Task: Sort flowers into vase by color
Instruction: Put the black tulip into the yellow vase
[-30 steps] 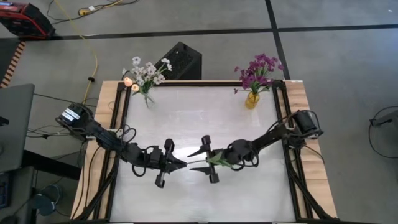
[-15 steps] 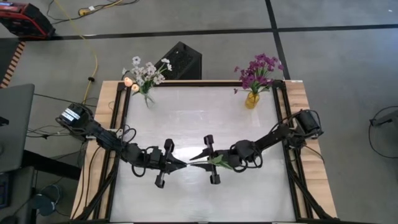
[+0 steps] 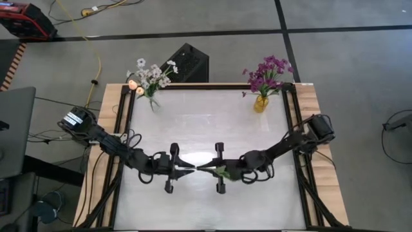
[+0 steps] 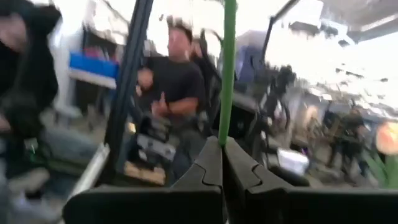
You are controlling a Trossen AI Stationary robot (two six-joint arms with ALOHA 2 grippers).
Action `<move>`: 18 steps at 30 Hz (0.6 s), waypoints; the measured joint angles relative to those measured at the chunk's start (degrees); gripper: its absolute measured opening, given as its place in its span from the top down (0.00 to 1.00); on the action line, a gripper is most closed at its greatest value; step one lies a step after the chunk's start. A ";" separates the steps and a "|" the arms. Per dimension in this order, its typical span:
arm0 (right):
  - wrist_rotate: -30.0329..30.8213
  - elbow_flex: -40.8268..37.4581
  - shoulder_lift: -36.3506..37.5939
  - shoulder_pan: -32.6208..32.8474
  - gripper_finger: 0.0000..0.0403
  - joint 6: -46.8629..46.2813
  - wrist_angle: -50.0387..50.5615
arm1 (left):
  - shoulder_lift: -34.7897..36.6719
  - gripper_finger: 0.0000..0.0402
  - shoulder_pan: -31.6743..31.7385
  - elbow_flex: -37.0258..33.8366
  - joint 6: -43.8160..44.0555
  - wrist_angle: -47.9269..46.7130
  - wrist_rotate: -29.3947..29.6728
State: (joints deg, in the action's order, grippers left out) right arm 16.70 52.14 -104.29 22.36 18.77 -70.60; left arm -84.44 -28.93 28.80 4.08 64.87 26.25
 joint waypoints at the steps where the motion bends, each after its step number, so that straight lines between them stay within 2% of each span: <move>1: 1.76 0.00 0.66 0.28 0.96 0.47 2.91 | 0.04 0.80 0.00 0.00 -0.14 -1.19 0.70; 4: 10.98 0.00 4.13 1.64 0.96 1.03 15.60 | 0.07 0.69 -0.04 0.00 0.76 -8.43 5.04; 8: 23.58 0.01 11.28 3.35 0.96 -4.07 38.02 | 0.07 0.57 0.15 -0.02 8.94 -20.00 9.83; 13: 32.01 0.00 18.56 2.55 0.96 -24.22 70.73 | 0.00 0.53 0.71 -0.04 15.93 -29.57 10.34; 18: 43.33 -0.02 23.40 1.55 0.96 -39.47 92.80 | 0.00 0.54 0.66 -0.04 14.84 -31.27 10.71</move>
State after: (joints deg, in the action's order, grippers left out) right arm 60.03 52.12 -80.89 23.92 -20.70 22.20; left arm -84.44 -28.27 28.75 18.92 33.60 36.96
